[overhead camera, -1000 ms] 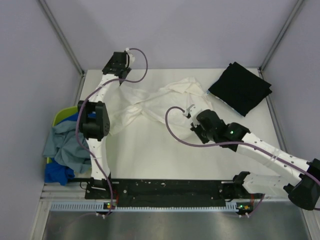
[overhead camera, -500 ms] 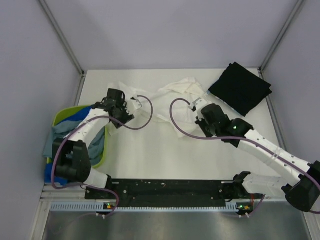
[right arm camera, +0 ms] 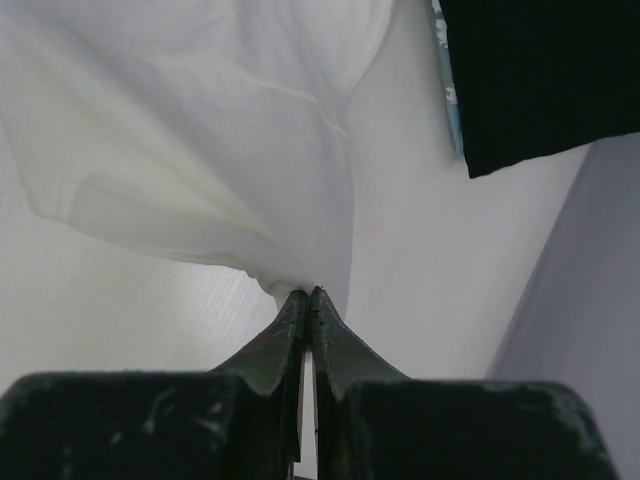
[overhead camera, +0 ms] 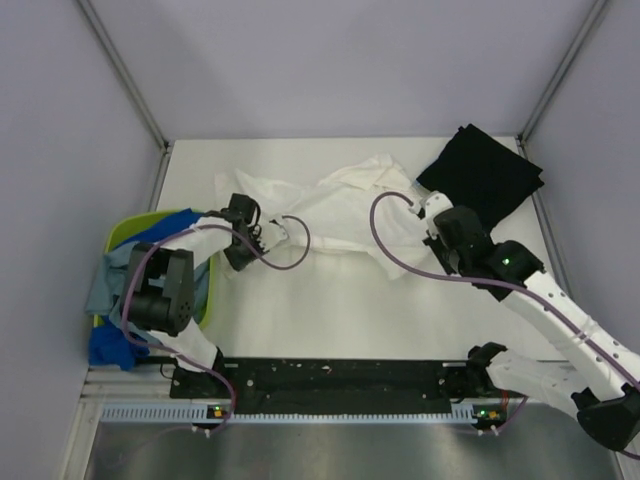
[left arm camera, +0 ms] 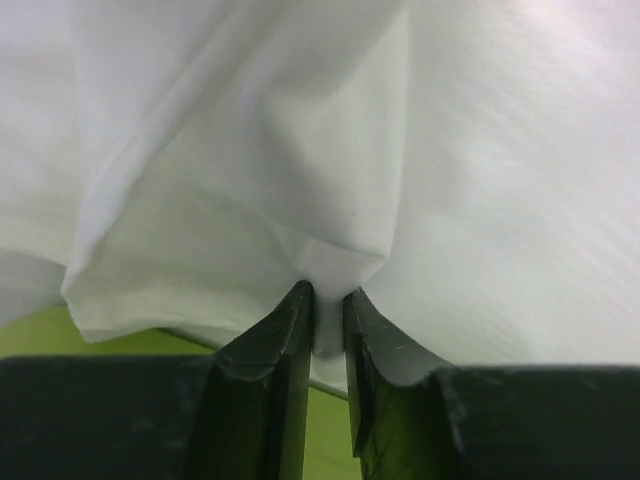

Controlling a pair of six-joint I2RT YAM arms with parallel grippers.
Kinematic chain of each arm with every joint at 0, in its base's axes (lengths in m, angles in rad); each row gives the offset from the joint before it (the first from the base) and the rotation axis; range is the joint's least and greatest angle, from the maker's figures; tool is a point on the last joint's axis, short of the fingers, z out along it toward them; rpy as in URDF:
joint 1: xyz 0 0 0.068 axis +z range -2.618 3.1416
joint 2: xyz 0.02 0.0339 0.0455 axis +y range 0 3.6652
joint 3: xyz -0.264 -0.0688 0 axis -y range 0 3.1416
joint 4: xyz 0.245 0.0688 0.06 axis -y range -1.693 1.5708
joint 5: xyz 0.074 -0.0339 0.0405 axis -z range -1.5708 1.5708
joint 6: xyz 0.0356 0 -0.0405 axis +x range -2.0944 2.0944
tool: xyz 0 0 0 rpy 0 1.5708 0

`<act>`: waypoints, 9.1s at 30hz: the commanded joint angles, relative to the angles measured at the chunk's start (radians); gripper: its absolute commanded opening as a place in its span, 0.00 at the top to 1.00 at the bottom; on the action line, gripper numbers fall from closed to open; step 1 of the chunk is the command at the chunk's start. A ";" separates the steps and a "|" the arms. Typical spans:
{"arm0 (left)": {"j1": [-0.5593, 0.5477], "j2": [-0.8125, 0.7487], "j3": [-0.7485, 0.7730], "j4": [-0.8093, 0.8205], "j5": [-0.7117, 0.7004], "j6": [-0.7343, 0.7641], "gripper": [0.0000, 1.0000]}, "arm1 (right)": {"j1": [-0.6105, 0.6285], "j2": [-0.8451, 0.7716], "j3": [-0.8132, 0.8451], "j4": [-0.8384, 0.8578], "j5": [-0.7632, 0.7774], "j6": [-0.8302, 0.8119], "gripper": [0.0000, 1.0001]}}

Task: Fold and stack the t-shirts
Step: Flatten out the tshirt, then fold the flattened tshirt in 1/3 of the way

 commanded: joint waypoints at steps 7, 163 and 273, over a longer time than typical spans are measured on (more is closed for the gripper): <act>-0.241 -0.312 -0.024 -0.604 0.400 0.221 0.37 | -0.016 -0.015 -0.168 -0.196 0.304 -0.282 1.00; -0.040 -0.082 0.094 -0.386 -0.162 -0.255 1.00 | -0.325 0.708 0.369 0.555 -0.304 -1.303 1.00; -0.223 -0.399 -0.192 -0.864 -0.009 0.382 0.85 | -0.840 -0.021 -0.096 -0.659 -0.232 0.704 0.80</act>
